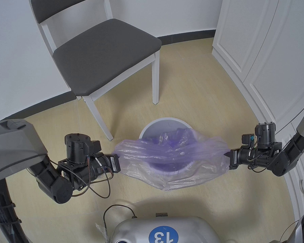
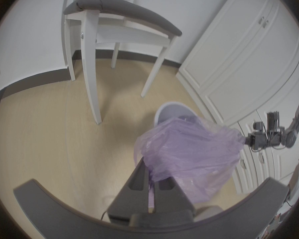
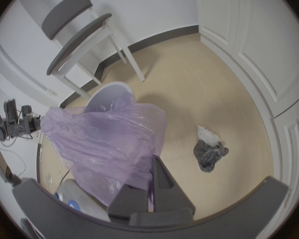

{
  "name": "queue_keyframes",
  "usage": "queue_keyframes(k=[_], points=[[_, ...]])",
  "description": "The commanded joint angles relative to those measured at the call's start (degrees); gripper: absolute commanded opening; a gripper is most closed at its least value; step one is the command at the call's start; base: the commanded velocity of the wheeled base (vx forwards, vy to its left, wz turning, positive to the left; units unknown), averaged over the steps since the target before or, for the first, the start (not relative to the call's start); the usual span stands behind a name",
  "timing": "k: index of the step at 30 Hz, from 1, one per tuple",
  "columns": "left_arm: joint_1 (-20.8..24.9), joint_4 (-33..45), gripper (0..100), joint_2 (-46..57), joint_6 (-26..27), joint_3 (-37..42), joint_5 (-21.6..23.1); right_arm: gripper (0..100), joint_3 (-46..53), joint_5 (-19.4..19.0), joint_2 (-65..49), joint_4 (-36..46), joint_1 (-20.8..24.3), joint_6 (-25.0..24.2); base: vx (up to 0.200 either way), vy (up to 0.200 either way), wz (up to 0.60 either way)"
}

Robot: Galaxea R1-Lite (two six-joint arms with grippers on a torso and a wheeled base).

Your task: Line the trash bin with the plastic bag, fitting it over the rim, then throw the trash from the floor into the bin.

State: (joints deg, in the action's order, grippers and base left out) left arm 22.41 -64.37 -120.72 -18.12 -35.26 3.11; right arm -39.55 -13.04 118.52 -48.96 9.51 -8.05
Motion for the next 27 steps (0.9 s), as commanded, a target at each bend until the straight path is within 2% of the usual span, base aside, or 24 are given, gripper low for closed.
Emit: queue_keyframes(k=[1, 4, 18, 22, 27], points=[[-2.0, -6.6, 0, -10.8, -2.2, -2.2, -0.1, 0, -2.3, 2.4, 7.7, -6.7, 0.1, -4.3, 0.000, 0.000, 0.00], [-1.7, -8.1, 0, -12.6, -3.2, -3.0, -0.6, 0, -3.5, 4.2, 9.2, -8.1, 0.0, -5.7, 0.000, 0.000, 0.00], [-1.9, -8.8, 0, -9.5, -3.9, -3.2, -1.5, 0, -5.6, 4.3, 9.1, -8.1, -2.9, -6.1, 0.000, 0.000, 0.00], [-0.3, -9.7, 0, -9.4, -6.1, -3.3, -1.6, 0, -4.0, 4.4, 8.5, -8.9, -0.6, -6.2, 0.000, 0.000, 0.00], [2.0, -15.9, 0, -10.2, -6.5, -1.3, -1.8, 0, -0.5, 6.5, 8.4, -14.4, 4.1, -6.0, 0.000, 0.000, 0.00]])
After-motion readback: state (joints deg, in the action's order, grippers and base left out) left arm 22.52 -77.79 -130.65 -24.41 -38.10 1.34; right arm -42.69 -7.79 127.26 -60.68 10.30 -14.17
